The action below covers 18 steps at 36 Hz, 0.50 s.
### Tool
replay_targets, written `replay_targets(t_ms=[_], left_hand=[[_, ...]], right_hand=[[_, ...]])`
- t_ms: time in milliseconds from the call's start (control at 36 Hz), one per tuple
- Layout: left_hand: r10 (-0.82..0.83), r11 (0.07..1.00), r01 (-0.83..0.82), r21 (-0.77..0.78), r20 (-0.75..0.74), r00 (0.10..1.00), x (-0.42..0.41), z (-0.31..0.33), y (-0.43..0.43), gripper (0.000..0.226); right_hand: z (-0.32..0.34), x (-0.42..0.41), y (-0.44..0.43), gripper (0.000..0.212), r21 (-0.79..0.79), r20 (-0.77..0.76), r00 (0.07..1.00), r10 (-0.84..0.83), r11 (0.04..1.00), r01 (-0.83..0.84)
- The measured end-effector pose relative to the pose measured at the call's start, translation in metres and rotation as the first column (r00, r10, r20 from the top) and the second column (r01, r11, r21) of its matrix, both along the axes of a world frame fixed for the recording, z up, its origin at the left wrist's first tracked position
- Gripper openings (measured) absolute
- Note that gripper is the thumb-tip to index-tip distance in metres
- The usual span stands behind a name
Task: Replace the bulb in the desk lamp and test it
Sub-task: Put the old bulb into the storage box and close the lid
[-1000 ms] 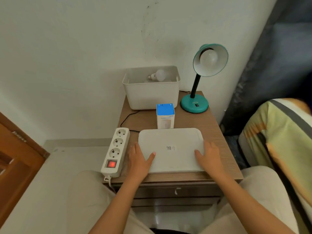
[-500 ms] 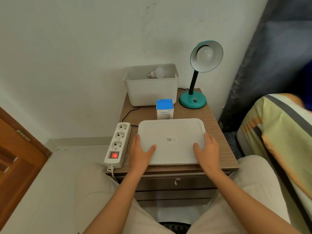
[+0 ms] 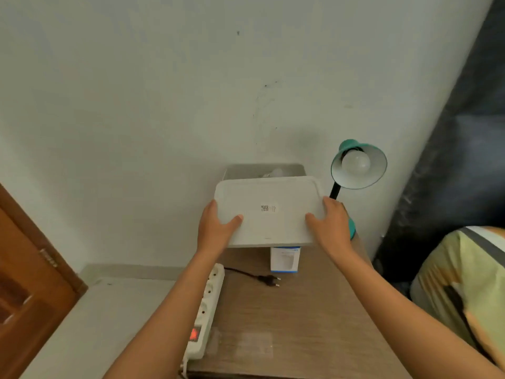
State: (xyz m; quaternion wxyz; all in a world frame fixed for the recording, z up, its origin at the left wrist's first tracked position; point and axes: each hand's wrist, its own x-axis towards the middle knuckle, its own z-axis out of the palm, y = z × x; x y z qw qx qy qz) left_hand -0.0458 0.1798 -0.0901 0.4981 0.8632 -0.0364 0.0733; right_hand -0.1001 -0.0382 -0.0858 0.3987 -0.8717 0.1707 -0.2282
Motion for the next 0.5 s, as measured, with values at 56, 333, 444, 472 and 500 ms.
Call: replay_targets(t_ms=[56, 333, 444, 472, 500], left_hand=[[-0.011, 1.0, 0.011, 0.007, 0.0, 1.0, 0.025, 0.007, -0.001, 0.056], [-0.047, 0.996, 0.056, 0.075, -0.118, 0.992, 0.117, 0.007, -0.019, 0.051], [-0.033, 0.991, 0.042, 0.127, -0.076, 0.997, 0.14, -0.007, -0.027, 0.036], [-0.014, 0.989, 0.023, 0.145, -0.059, 0.998, 0.145, -0.011, -0.028, 0.034], [0.003, 0.987, 0.004, 0.162, -0.04, 0.999, 0.149, -0.014, -0.029, 0.033]], right_hand=[[0.005, 0.025, -0.005, 0.034, 0.0, -0.018, 0.999, 0.027, 1.0, -0.027], [-0.008, 0.117, -0.029, 0.017, -0.006, -0.117, 0.992, 0.042, 0.999, -0.043], [-0.016, 0.139, -0.034, 0.016, -0.006, -0.101, 0.995, 0.02, 1.0, -0.021], [-0.017, 0.143, -0.035, 0.016, -0.005, -0.095, 0.995, 0.019, 1.0, -0.02], [-0.018, 0.148, -0.035, 0.016, -0.007, -0.09, 0.996, 0.02, 1.0, -0.02]])
